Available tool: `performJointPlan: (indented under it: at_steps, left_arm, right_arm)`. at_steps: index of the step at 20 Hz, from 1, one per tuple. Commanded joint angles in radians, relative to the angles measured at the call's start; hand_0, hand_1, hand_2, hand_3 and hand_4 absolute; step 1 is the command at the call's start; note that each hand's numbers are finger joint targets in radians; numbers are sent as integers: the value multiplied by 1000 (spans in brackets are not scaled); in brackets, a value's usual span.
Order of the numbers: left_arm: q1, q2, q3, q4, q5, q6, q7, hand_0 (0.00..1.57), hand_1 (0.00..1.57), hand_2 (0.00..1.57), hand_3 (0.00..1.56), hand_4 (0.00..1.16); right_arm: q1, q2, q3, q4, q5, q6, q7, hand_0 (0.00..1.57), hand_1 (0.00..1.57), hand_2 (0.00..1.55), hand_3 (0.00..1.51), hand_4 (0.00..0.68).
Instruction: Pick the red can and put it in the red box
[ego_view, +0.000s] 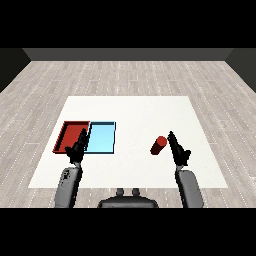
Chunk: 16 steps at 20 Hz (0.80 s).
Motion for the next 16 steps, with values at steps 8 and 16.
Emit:
performJointPlan:
  at_steps: [8,16]
  left_arm:
    - [16,-20,45,-77,17,-12,-258,0,0,0,0,0]
    - [29,-57,46,55,27,-53,-446,0,0,0,0,0]
  right_arm:
    - [48,-86,-187,-27,-234,223,-189,0,0,0,0,0]
    - [12,-113,-246,122,-247,320,-315,0,0,0,0,0]
